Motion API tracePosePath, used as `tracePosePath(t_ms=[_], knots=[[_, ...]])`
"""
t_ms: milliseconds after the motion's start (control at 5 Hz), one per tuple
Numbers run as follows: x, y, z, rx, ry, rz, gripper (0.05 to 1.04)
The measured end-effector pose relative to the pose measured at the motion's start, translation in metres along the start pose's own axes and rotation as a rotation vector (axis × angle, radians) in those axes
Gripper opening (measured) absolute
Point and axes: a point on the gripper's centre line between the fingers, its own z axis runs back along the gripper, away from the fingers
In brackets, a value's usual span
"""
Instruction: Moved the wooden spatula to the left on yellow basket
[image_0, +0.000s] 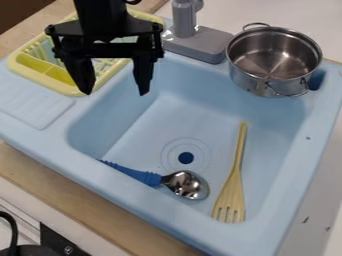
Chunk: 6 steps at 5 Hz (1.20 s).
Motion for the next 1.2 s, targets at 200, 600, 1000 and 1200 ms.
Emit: tracePosePath(t_ms=[200,600,1000,1200], knots=[[-0.003,0.0,-0.003,0.002,0.015,-0.004,0.996],[-0.012,-0.026,-0.01,0.001,0.059,-0.136,0.996],[-0.022,-0.067,-0.023,0.007,0.042,-0.252,0.996],[-0.031,-0.084,-0.037,0.006,0.047,-0.303,0.996]])
